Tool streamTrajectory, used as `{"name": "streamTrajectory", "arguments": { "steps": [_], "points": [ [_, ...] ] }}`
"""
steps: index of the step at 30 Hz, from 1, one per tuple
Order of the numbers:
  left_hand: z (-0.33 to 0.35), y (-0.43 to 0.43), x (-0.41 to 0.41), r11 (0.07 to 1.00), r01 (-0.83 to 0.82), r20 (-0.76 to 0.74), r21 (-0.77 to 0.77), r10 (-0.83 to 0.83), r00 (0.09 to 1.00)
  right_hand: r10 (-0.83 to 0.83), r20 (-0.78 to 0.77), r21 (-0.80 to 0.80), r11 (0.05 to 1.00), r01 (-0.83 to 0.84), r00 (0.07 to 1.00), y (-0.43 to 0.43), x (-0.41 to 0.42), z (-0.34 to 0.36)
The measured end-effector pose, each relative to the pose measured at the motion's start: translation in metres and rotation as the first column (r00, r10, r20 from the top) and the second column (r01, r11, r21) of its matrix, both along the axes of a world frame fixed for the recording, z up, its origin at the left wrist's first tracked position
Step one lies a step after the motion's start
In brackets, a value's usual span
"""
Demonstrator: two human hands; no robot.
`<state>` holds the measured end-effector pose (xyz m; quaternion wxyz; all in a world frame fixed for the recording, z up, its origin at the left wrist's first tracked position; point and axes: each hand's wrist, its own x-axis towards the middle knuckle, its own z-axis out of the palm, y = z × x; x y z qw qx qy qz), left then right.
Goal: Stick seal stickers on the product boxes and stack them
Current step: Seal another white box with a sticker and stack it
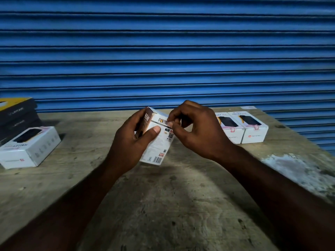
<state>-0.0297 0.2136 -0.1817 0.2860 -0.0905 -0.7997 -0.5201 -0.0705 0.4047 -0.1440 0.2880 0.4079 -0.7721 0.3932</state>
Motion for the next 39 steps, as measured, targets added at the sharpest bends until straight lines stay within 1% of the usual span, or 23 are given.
{"name": "streamTrajectory", "arguments": {
  "steps": [11, 17, 21, 29, 39],
  "points": [
    [-0.0022, 0.0028, -0.0002, 0.999, 0.008, -0.002, -0.045, -0.008, 1.000, -0.103, -0.075, 0.108, 0.988, 0.110, 0.992, 0.0023, -0.0015, -0.0026],
    [-0.0023, 0.0044, 0.0007, 0.999, 0.010, -0.005, -0.038, -0.010, 1.000, -0.112, -0.104, 0.140, 0.982, 0.127, 0.988, 0.0024, -0.0008, -0.0014],
    [-0.0026, 0.0065, 0.0008, 1.000, 0.022, 0.001, -0.005, -0.022, 1.000, -0.105, -0.085, 0.113, 0.987, 0.114, 0.991, 0.0020, -0.0005, -0.0011],
    [-0.0036, 0.0044, 0.0013, 0.999, 0.041, 0.019, 0.003, -0.041, 0.999, -0.117, -0.066, 0.083, 0.989, 0.122, 0.991, 0.0000, -0.0009, -0.0016],
    [-0.0034, 0.0020, 0.0016, 0.998, 0.052, 0.036, -0.021, -0.051, 0.998, -0.105, 0.041, 0.076, 0.992, 0.102, 0.994, 0.0010, 0.0011, 0.0019]
  ]
}}
